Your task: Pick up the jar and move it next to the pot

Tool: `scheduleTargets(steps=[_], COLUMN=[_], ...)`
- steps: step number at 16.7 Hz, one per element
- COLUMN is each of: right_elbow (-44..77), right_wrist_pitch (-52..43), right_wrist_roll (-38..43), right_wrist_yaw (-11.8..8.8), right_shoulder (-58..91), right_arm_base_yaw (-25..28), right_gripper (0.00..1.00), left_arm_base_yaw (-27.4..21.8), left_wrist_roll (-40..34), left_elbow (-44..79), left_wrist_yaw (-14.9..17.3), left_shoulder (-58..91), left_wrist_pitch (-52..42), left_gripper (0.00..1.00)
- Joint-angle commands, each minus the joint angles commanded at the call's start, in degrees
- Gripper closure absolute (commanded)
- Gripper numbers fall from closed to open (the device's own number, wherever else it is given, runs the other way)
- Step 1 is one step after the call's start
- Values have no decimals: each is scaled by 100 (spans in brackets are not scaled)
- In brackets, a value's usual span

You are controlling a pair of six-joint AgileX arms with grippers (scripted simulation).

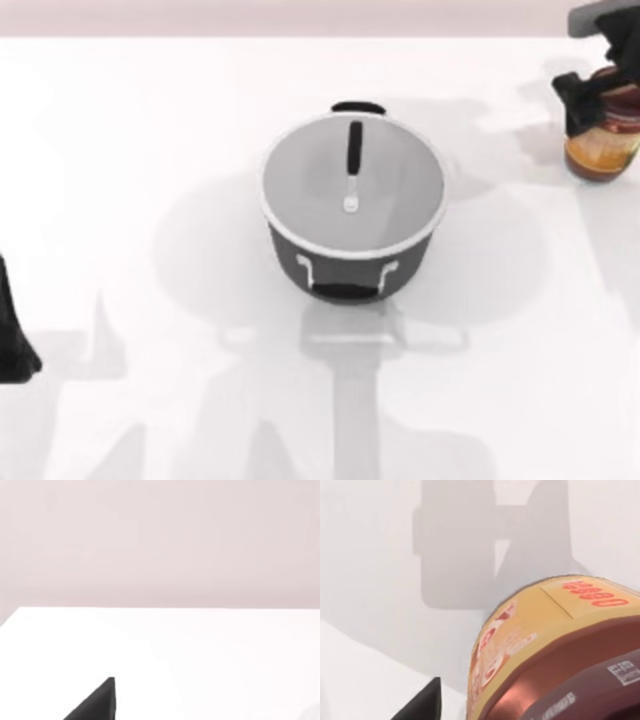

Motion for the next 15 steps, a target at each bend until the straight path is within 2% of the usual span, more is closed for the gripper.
scheduleTargets(steps=[11, 15], right_elbow=[0, 0], right_wrist_pitch=[0, 0], right_wrist_roll=[0, 0], right_wrist_yaw=[0, 0], right_shoulder=[0, 0], right_arm_base_yaw=[0, 0], right_gripper=[98, 100], left_arm_base_yaw=[0, 0], left_wrist_roll=[0, 0], left_elbow=[0, 0], left_wrist_yaw=[0, 0], left_shoulder=[0, 0], left_wrist_pitch=[0, 0], left_gripper=[0, 0])
